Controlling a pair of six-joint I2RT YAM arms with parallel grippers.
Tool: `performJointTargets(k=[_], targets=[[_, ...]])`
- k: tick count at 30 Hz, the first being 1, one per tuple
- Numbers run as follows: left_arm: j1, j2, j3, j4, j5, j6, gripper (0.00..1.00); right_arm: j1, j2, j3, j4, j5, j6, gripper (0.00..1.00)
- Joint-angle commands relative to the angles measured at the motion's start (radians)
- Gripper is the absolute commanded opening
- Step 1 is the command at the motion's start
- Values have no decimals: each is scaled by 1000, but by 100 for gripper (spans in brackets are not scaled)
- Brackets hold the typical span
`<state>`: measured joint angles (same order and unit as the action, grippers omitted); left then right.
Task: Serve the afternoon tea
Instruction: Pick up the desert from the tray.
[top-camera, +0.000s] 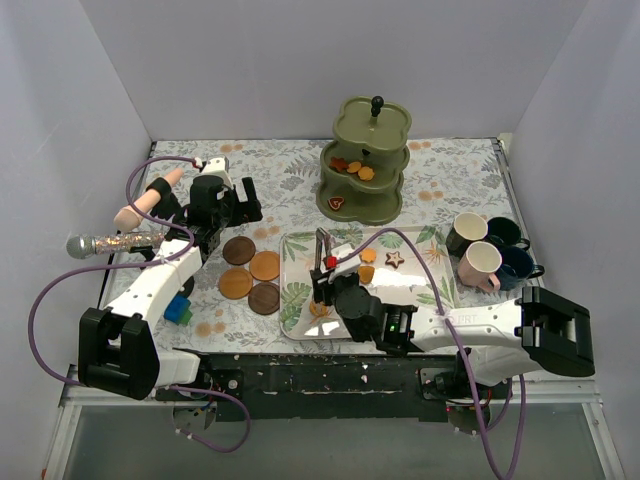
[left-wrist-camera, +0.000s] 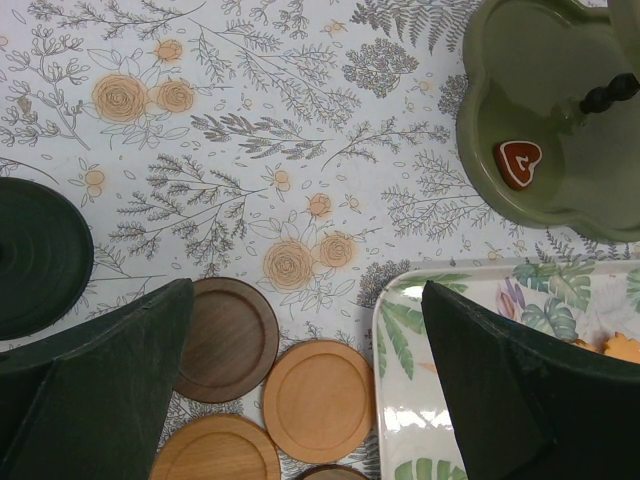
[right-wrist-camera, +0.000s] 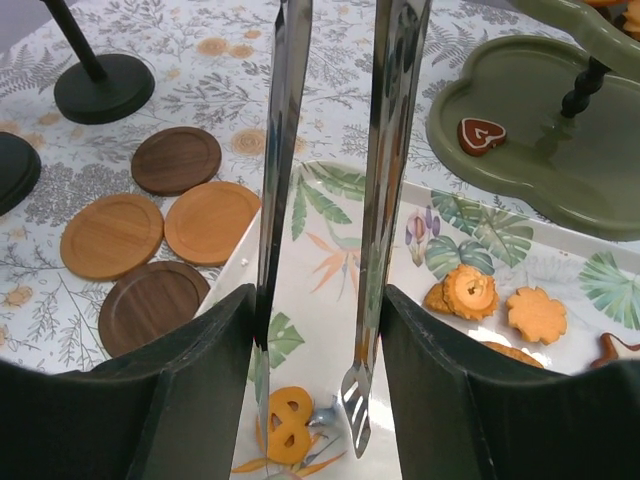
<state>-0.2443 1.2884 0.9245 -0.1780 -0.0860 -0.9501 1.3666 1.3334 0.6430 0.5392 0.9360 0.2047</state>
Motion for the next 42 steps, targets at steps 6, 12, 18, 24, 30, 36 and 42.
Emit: performJointTargets(k=[6,12,18,24,30,36,42], targets=[[2,-15,-4,15,11,1,98,35,33,70,108,58,-21,60],[2,-20,-3,17,14,2,98,65,84,92,119,89,-51,60],[2,-20,-4,15,15,1,98,78,116,113,113,104,-70,61],[2,-24,-4,17,17,1,98,88,138,127,90,104,-62,60],[0,-28,-4,18,22,-3,98,98,153,150,32,133,-44,58],[0,-28,-4,20,25,-4,98,104,161,162,-44,153,2,52],[2,-26,-4,20,23,-4,98,104,161,175,-77,173,2,47]])
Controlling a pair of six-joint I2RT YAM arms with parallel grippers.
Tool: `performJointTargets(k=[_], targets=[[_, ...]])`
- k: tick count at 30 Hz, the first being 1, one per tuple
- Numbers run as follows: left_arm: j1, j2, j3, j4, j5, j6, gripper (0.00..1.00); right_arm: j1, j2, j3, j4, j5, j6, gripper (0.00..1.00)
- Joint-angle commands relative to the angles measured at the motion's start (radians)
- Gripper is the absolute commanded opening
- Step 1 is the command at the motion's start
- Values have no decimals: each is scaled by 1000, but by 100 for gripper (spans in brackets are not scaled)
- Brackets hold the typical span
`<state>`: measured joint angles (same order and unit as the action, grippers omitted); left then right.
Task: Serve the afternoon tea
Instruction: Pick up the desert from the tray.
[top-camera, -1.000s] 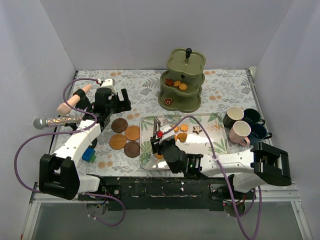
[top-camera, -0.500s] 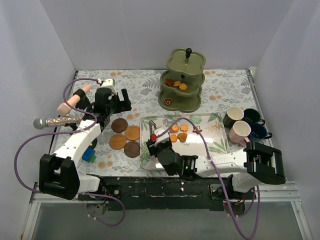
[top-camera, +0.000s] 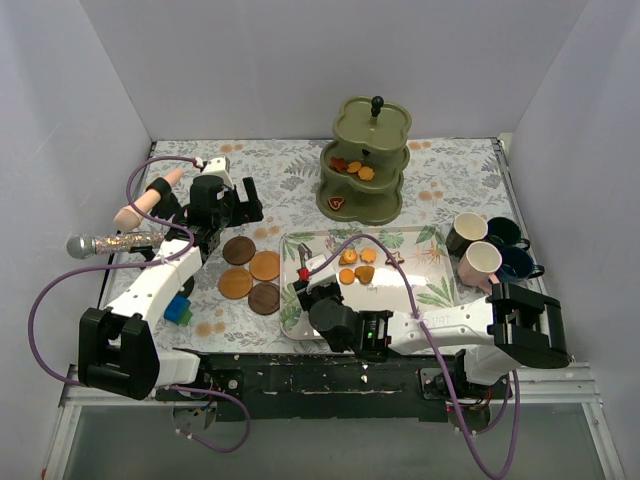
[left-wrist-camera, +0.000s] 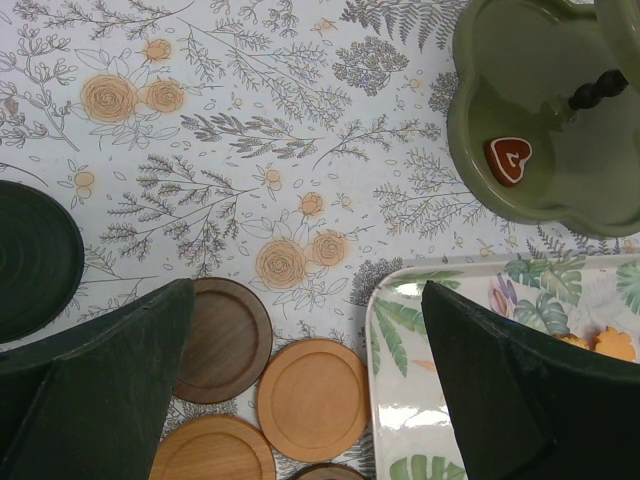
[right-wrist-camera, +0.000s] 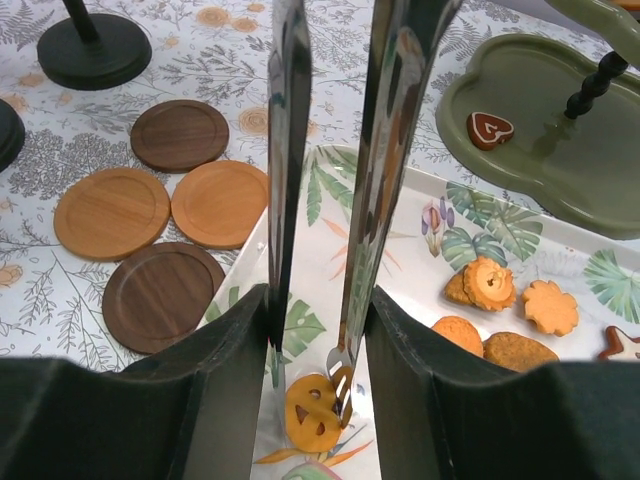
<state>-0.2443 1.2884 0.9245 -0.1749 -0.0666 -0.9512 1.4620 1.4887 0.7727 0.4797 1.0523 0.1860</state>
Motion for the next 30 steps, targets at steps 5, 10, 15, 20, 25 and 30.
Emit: performJointTargets(k=[5,10,15,20,25,30], targets=[[2,-23,-4,17,-1,-1,98,9,-51,62,-15,66,-29,41],[2,-24,-4,17,-7,2,98,-23,-119,79,4,74,-147,30],[2,-17,-4,14,-15,6,98,-133,-228,114,-85,-9,-161,28],[2,-18,-3,11,-25,11,98,-293,-303,201,-185,-106,-183,28],[2,-23,-3,11,-25,12,98,-425,-370,195,-92,-127,-324,28],[2,-23,-1,11,-21,11,98,-563,-400,162,32,-198,-373,28]])
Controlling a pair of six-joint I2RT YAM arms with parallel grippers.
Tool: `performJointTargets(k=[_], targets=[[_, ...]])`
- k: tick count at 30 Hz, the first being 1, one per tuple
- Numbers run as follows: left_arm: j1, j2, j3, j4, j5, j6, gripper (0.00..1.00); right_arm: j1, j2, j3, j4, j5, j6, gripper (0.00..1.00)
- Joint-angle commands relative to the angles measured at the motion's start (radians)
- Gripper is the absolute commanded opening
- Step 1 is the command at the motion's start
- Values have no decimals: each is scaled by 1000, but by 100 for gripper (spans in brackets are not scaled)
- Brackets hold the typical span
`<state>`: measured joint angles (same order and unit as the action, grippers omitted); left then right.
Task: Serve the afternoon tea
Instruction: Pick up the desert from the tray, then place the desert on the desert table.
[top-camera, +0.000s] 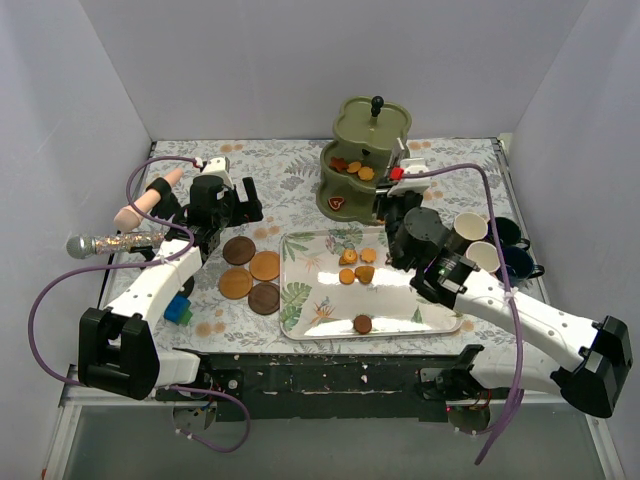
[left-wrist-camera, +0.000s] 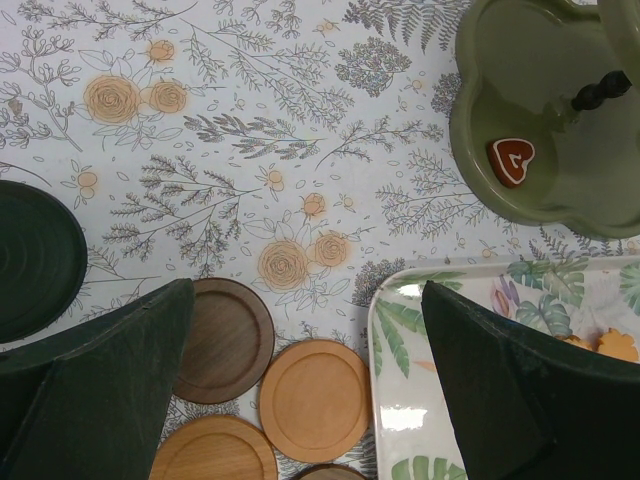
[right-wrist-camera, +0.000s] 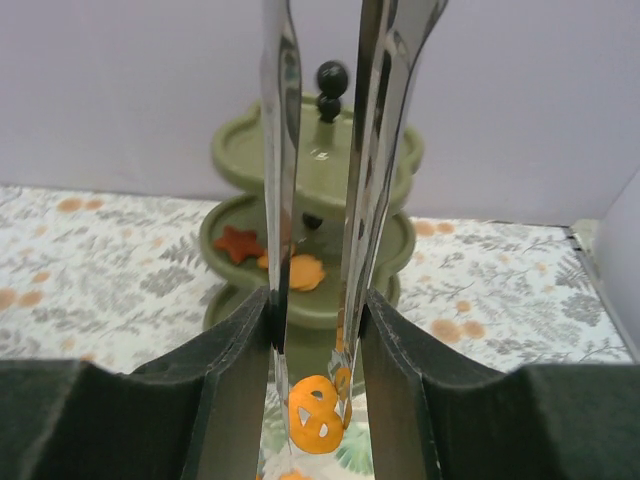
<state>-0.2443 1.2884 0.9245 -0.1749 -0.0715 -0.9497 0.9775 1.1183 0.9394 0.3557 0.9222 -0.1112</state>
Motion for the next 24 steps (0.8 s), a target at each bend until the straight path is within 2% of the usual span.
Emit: performJointTargets(k=[1,7,14,24], targets=[[2,-23,-1,11,-16,9,98,-109,-28,-14,182,-88,-76,28],[2,-18,-4,11,-19,11,98,-241,23,-22,327,-187,-82,28],[2,-11,-1,11,-22,14,98,-342,119,5,405,-276,-65,28],[2,8,-1,9,-27,17,98,-410,238,38,471,-371,-10,28]])
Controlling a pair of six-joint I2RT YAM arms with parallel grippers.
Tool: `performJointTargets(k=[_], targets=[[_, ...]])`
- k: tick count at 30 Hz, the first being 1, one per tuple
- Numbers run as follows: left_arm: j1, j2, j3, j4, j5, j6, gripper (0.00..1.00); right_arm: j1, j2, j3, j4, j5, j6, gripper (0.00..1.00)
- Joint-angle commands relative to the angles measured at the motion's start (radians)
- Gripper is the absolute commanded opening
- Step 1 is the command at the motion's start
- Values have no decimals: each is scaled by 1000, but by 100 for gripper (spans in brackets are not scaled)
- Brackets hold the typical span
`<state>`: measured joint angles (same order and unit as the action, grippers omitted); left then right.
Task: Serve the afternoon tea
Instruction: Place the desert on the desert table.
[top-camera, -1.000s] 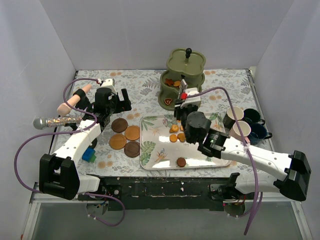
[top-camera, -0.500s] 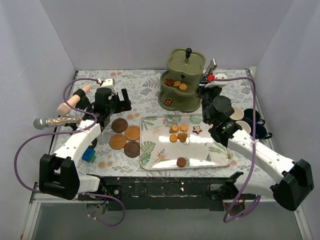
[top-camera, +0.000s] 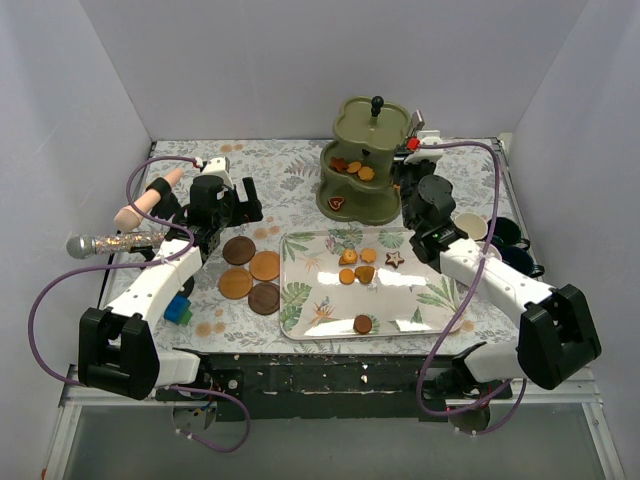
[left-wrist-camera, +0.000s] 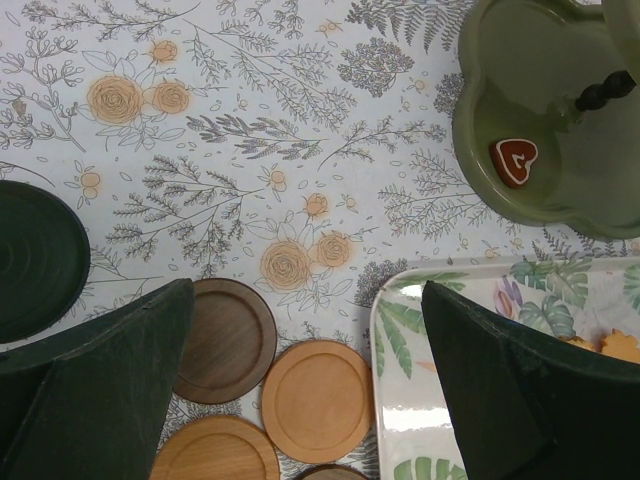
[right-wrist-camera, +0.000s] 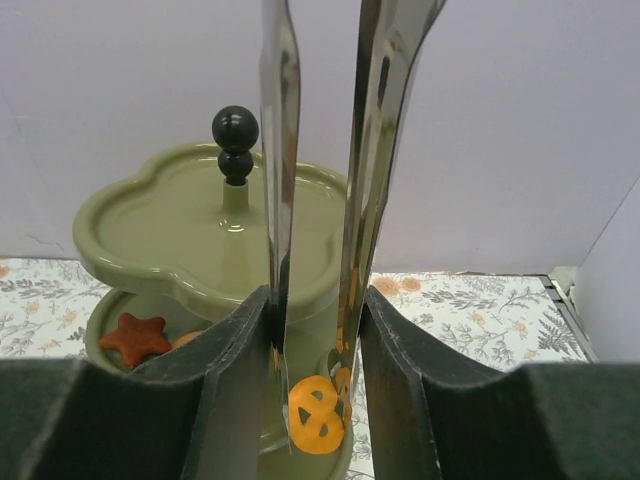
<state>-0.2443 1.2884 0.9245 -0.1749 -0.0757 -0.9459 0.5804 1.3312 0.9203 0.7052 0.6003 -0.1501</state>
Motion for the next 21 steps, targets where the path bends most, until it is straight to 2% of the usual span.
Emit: performJointTargets(k=[1,21], targets=[[2,8,0,9,-21,13,98,-14,36,58,132,-56,32,28],[0,26,7,8,-4,12,98,-19,161,51,326,-108,1,29]])
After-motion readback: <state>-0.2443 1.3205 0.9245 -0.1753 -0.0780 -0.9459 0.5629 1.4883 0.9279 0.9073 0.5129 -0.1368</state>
